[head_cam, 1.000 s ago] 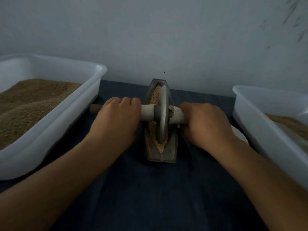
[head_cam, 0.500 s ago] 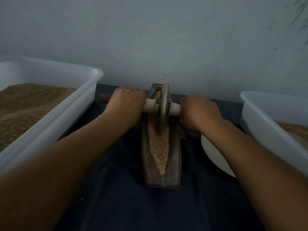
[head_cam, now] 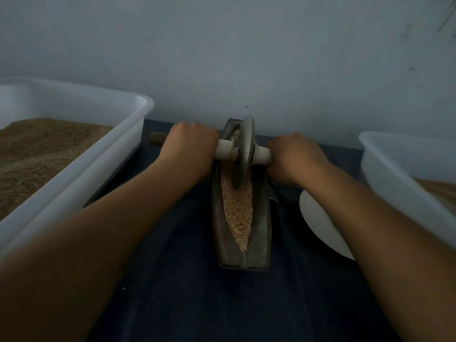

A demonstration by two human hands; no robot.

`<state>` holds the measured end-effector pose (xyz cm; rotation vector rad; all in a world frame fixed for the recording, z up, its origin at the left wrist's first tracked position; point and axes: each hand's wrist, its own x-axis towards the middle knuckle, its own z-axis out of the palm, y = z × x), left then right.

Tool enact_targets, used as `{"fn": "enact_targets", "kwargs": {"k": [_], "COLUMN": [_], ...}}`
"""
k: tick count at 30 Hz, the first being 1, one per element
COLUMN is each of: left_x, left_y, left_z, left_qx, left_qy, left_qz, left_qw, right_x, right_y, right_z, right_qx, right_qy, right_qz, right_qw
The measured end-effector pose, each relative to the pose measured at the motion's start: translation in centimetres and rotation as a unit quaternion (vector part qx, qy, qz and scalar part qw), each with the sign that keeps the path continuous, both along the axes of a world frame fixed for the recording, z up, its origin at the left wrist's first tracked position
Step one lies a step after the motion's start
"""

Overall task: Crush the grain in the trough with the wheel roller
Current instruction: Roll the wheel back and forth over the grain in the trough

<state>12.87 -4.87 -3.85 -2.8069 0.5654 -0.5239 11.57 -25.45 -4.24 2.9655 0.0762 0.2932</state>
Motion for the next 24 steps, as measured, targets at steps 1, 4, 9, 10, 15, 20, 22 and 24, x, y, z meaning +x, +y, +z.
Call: {"fn": "enact_targets", "kwargs": {"k": [1,4,9,10,15,20,22,24], "left_x": [-0.6,-2.4,-5.9,-6.7,-9.3,-8.9,-8.3,-7.4], "left_y": [0.0,0.1,1.0,1.2,1.8,1.8,1.9,2.0], "left_z": [-0.1,-0.4,-0.8,-0.9,-0.8,-0.7,-0.8,-0.9], "left_qx": [-0.001,-0.017,-0.026,-0.030,-0.058,-0.046,-0.045,-0.038], "left_qy": [-0.015,-0.031,-0.033,-0.037,-0.055,-0.034,-0.027,-0.021], "left_qz": [-0.005,-0.013,-0.026,-0.028,-0.032,-0.026,-0.029,-0.028], "left_qw": [1.000,0.999,0.999,0.998,0.996,0.998,0.998,0.999], "right_x": [-0.6,-2.9,-7.0,-7.6,-9.8,-9.9,-9.2,-8.2], "right_y": [0.0,0.0,0.5,0.6,1.1,1.2,1.2,1.2], "right_z": [-0.2,-0.8,-1.3,-1.3,-1.2,-1.0,-1.0,-1.0], "right_qx": [0.011,0.028,0.031,0.030,0.032,0.020,0.005,-0.010], "right_qy": [0.000,-0.013,-0.083,-0.090,-0.105,-0.114,-0.125,-0.127], "right_qz": [-0.001,0.008,0.052,0.057,0.067,0.077,0.079,0.076], "right_qw": [1.000,0.999,0.995,0.994,0.992,0.990,0.989,0.989]}}
